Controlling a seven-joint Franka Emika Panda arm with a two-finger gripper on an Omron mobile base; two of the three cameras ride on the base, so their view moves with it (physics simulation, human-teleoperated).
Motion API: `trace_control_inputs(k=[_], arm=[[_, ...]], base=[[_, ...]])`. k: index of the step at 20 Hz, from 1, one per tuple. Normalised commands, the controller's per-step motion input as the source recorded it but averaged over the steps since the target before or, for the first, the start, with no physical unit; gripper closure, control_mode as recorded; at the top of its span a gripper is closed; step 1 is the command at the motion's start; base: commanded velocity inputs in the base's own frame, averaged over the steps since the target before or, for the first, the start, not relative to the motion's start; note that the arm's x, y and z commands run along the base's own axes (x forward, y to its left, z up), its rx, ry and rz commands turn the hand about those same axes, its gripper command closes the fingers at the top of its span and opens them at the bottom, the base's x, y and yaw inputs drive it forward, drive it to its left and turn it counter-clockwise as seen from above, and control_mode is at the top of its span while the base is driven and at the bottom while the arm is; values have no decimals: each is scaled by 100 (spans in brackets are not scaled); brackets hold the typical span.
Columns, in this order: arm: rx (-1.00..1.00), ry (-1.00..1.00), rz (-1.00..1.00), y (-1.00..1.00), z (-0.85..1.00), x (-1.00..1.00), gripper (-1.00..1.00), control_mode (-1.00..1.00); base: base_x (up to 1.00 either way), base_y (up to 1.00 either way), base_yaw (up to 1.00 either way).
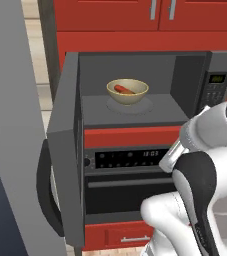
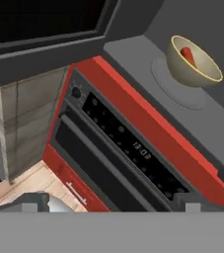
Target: Place the bowl containing the carrot and potato in the microwave. Close the microwave door and press the start button to microwave the meal.
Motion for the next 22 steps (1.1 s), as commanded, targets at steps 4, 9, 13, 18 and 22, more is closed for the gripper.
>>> trace_control_inputs(k=[4, 9, 13, 18, 22], arm=[[-16, 0, 11, 62, 34, -46, -100, -100], [-18, -2, 9, 60, 18, -50, -100, -100], [-19, -5, 6, 55, 13, -52, -100, -100], [-18, -7, 5, 53, 8, -50, -100, -100], [-18, -9, 6, 54, 2, -48, -100, -100]], base=[[0, 0, 0], [0, 0, 0], [0, 0, 0], [0, 0, 0], [0, 0, 0]])
